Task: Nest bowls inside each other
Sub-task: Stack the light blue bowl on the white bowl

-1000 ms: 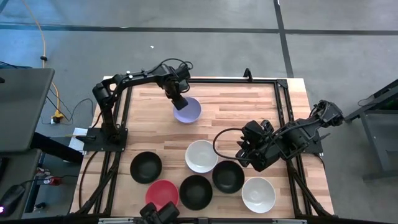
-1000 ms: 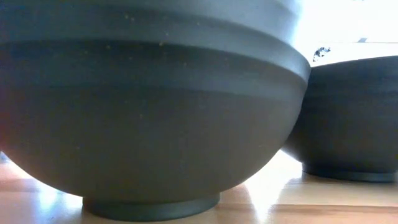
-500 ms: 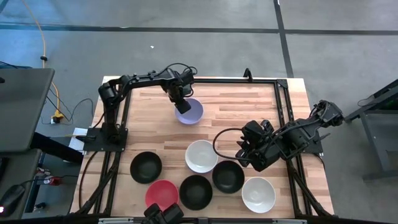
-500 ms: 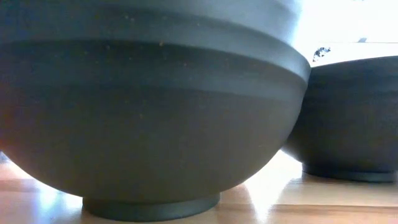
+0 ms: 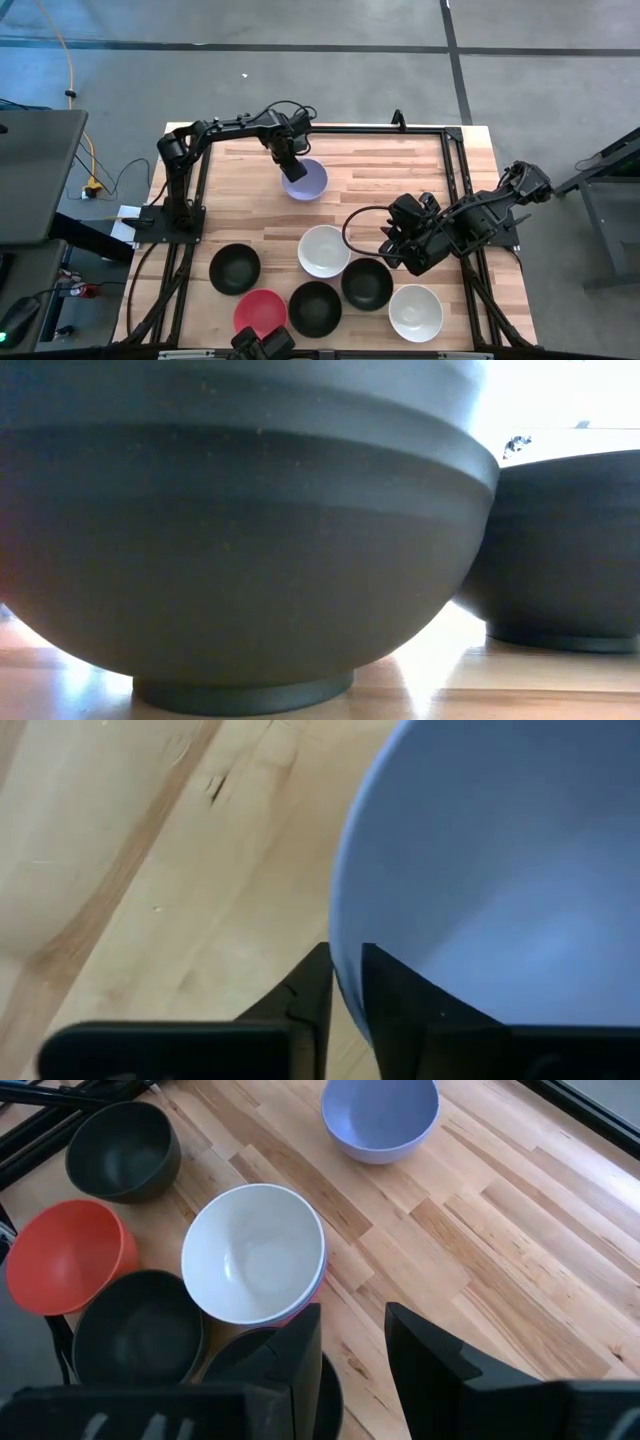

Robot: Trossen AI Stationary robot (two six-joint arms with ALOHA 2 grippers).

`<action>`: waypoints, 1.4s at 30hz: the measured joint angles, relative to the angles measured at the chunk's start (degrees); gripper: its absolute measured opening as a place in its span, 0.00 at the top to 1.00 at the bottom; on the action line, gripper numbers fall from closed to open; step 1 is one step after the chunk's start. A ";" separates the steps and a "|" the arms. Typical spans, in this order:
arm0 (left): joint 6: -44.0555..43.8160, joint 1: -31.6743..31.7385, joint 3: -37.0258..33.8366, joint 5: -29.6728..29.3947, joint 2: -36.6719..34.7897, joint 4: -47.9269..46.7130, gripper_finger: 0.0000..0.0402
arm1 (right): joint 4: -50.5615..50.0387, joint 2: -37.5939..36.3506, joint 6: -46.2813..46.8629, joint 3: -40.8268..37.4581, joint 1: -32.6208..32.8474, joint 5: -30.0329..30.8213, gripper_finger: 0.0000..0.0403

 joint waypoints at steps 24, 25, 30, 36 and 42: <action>3.52 -0.17 8.23 2.50 -3.26 -13.72 1.00 | -1.09 0.00 -2.12 0.00 -1.24 0.00 0.74; 3.51 -0.41 9.69 2.45 -3.24 -15.30 1.00 | -1.10 0.00 -2.43 0.00 -1.40 0.00 0.74; 3.52 -3.72 16.56 2.71 -3.21 -19.36 1.00 | -3.41 0.00 -2.50 -0.02 -1.49 0.52 0.74; 3.24 -9.42 21.95 4.88 -3.21 -20.10 1.00 | -4.95 0.00 -2.38 -0.04 0.48 4.02 0.74; 1.48 -15.11 24.13 6.52 -3.21 -19.85 1.00 | -4.96 0.00 -1.06 -0.04 2.11 6.20 0.74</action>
